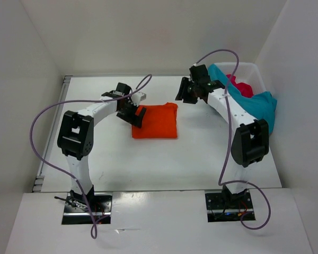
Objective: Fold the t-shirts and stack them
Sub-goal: Fold the long partially folded tshirt into a neat square, then put the neatly folded tshirt into the corner of the board with the left arm
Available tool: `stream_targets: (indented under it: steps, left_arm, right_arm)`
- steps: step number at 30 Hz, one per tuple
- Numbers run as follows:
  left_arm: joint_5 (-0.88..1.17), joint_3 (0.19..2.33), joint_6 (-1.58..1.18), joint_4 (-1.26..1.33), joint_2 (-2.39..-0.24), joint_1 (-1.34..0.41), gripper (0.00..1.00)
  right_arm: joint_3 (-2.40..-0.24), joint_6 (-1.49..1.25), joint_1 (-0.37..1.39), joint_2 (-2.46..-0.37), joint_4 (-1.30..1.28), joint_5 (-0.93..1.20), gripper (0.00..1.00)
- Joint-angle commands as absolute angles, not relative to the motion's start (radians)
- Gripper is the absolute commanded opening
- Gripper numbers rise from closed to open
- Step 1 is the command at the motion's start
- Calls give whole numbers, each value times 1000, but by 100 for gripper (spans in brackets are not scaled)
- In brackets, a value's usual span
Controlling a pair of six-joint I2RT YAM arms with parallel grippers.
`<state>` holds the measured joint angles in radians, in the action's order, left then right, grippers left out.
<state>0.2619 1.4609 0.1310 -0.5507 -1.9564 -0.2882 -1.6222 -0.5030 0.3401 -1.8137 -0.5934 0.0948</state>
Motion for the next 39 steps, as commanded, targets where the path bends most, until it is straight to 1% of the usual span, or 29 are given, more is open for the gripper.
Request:
stream_targets:
  steps: [1,4,8,9,13,14,16,17,20,21,27,35,39]
  left_arm:
    - [296,1489,77,-557,-2003,-273,100]
    - [339,1499,67,-557,-2052,-273,98]
    - [382,1535,67,-586,-2126,-255,89]
    - [382,1536,58,-586,-2147,-255,80]
    - [449,1557,58,-586,-2172,-224,60]
    - [463,1557,58,-586,-2172,-224,51]
    - [474,1578,80,-597,-2172,-213,38]
    - [474,1578,80,-597,-2172,-213,25]
    - [474,1600,80,-597,-2172,-192,7]
    - [474,1600,80,-597,-2172,-178,0]
    - [422,1676,109,-597,-2163,-101,0]
    - [192,1816,254,-620,-2194,93,0]
    - [94,1884,322,-589,-2265,182,0]
  right_arm:
    - [-1563,-500,345,-1746,-588,60,51]
    - [-1537,-509,345,-1704,-588,48,51]
    - [-1516,-509,345,-1660,-609,21,51]
    - [-1516,-509,345,-1651,-618,9,51]
    - [-1516,-509,345,-1600,-627,-11,51]
    - [-1516,-509,345,-1600,-627,-20,51]
    - [-1506,-509,336,-1589,-638,-20,51]
    - [-1506,-509,336,-1580,-638,-31,51]
    - [-1506,-500,325,-1580,-647,-40,51]
    - [-1506,-500,325,-1571,-647,-40,51]
    - [-1525,-491,305,-1562,-680,-69,51]
    - [-1583,-482,296,-1607,-727,-80,51]
    - [-1635,-482,296,-1638,-750,-80,51]
